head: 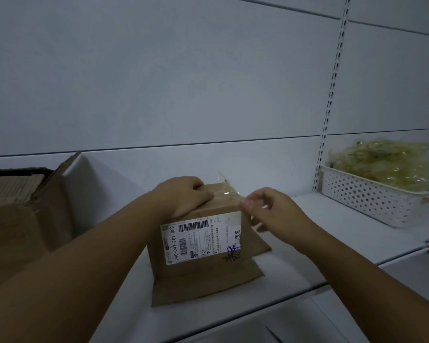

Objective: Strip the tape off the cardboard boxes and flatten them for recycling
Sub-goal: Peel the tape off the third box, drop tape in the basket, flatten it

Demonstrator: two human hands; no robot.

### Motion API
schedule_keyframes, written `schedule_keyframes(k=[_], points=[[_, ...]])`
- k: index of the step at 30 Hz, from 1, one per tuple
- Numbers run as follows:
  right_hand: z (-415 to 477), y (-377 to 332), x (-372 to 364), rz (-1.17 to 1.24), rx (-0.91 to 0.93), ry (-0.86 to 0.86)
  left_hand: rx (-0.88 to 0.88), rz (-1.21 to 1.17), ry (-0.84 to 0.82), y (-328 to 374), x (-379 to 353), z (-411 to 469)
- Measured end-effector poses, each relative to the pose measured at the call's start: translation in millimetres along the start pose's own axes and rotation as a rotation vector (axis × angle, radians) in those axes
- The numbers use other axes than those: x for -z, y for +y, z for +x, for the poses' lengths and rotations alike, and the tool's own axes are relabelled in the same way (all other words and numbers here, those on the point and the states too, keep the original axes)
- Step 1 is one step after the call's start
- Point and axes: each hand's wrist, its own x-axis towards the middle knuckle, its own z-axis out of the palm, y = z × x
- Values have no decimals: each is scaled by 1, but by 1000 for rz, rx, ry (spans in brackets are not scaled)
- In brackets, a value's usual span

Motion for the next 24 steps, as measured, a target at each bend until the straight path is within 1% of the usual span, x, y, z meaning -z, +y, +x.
schedule_keyframes(k=[2, 4, 6, 9, 11, 13, 15, 17, 19, 22, 24], points=[[0, 4, 6, 312, -177, -200, -44, -41, -25, -1, 2, -2], [1, 8, 9, 439, -243, -262, -98, -85, -74, -2, 3, -4], [5, 9, 11, 465, -281, -254, -148, -117, -109, -1, 3, -5], [13, 7, 13, 368, -279, -235, -165, -157, -109, 1, 2, -4], [18, 2, 15, 224, -199, -208, -155, -156, -107, 1, 2, -2], [25, -3, 18, 69, -63, -214, -148, -148, -113, 2, 1, -1], [34, -7, 20, -15, 25, -287, -138, -140, -108, 3, 1, 0], [40, -12, 20, -61, 82, -286, -123, -132, -106, 4, 1, 0], [45, -15, 18, -162, 204, -189, -108, -127, -109, 4, 1, 0], [45, -21, 15, -392, 413, -41, -68, -118, -95, 3, 1, 1], [43, -23, 16, -456, 480, 15, -33, -103, -73, 1, 2, 2]])
